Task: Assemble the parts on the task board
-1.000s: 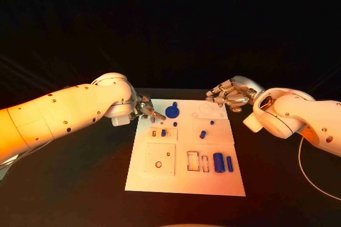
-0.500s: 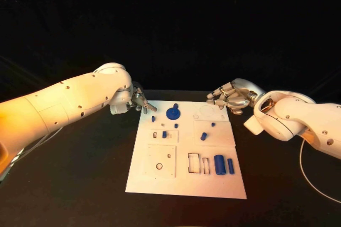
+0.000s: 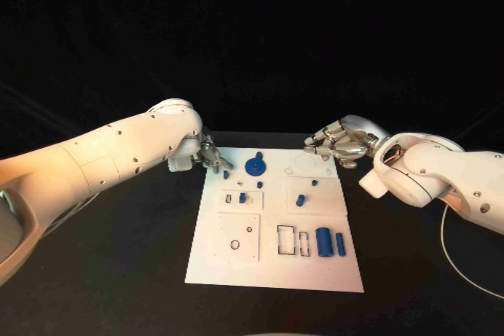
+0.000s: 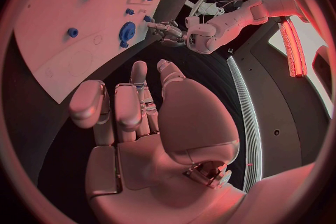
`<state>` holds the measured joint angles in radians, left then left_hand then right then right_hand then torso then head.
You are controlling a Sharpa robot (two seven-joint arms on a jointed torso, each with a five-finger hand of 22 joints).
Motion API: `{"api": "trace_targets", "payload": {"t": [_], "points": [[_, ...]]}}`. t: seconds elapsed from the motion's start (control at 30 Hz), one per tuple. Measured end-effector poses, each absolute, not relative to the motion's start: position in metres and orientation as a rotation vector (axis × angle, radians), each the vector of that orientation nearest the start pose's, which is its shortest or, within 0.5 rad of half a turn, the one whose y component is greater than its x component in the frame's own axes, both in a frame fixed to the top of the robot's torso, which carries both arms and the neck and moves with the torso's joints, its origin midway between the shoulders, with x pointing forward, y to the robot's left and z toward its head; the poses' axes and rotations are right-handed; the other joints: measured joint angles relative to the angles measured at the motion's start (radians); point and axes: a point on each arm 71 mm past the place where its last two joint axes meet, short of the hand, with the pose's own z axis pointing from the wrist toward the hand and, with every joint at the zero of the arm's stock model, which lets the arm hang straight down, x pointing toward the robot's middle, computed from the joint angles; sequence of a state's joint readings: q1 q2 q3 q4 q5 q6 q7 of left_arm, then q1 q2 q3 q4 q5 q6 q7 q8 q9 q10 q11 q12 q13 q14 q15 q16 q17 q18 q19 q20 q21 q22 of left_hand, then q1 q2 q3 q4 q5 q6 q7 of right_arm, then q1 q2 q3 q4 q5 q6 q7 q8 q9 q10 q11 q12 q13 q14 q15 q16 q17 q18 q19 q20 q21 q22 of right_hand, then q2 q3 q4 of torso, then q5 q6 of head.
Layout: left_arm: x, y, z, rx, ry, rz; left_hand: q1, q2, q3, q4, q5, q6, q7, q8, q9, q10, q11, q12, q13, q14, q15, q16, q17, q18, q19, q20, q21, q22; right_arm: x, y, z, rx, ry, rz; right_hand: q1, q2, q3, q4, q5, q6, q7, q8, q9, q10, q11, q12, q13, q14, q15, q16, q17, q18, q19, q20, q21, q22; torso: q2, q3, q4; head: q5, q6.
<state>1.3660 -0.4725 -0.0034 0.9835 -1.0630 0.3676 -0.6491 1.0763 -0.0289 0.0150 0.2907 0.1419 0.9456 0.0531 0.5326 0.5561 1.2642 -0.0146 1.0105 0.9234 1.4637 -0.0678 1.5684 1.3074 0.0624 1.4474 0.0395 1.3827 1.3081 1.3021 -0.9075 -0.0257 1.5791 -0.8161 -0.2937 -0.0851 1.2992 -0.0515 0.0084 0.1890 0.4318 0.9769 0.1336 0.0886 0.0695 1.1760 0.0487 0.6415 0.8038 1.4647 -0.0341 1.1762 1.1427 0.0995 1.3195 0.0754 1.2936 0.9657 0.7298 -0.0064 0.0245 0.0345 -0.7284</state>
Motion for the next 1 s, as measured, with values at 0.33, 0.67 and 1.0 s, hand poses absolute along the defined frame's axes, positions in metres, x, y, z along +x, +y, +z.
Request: {"api": "trace_targets", "payload": {"t": [0.33, 0.67, 1.0], "points": [[0.585, 0.1882, -0.1629, -0.239, 2.345, -0.147, 0.0, 0.008, -0.008, -0.003, 0.0, 0.009, -0.002, 0.009, 0.0, 0.006, -0.003, 0.006, 0.005, 0.004, -0.004, 0.0, 0.0, 0.0, 0.004, -0.004, 0.004, 0.0, 0.495, -0.221, -0.136, 0.425, 1.736, 0.954, 0.0, 0.0, -0.003, 0.003, 0.0, 0.0, 0.0, 0.0, 0.0, 0.0, 0.0, 0.0, -0.002, 0.0, 0.0, 0.0, 0.0, 0.0, 0.0, 0.0, 0.0, 0.0, -0.001, 0.0011, 0.0013, 0.0, -0.001], [0.5831, 0.1825, -0.163, -0.22, 2.35, -0.159, 0.05, 0.031, -0.018, -0.012, 0.0, 0.009, -0.001, 0.018, 0.003, 0.008, -0.005, 0.007, 0.002, 0.004, -0.004, 0.0, 0.0, 0.0, 0.007, -0.007, 0.004, 0.0, 0.4956, -0.2203, -0.1375, 0.426, 1.739, 0.954, 0.0, 0.0, -0.003, 0.003, 0.0, 0.0, 0.0, 0.0, 0.0, 0.001, 0.001, 0.0, -0.002, 0.0, 0.0, 0.0, 0.0, 0.0, 0.0, 0.0, 0.0, 0.0, -0.001, 0.0009, 0.0018, 0.002, -0.001], [0.5827, 0.1804, -0.1635, -0.211, 2.355, -0.162, 0.079, 0.042, -0.015, -0.015, 0.0, 0.009, -0.001, 0.023, 0.006, 0.008, -0.005, 0.012, 0.0, 0.0, -0.007, 0.0, 0.001, 0.0, 0.007, -0.007, 0.004, 0.0, 0.4955, -0.2194, -0.1387, 0.425, 1.742, 0.955, 0.007, 0.007, -0.003, 0.003, 0.0, 0.0, 0.0, 0.0, 0.0, 0.001, 0.001, 0.0, -0.003, 0.0, 0.0, 0.0, 0.0, 0.0, 0.0, 0.0, -0.004, -0.001, -0.001, 0.0006, 0.0012, -0.001, -0.002]]}}
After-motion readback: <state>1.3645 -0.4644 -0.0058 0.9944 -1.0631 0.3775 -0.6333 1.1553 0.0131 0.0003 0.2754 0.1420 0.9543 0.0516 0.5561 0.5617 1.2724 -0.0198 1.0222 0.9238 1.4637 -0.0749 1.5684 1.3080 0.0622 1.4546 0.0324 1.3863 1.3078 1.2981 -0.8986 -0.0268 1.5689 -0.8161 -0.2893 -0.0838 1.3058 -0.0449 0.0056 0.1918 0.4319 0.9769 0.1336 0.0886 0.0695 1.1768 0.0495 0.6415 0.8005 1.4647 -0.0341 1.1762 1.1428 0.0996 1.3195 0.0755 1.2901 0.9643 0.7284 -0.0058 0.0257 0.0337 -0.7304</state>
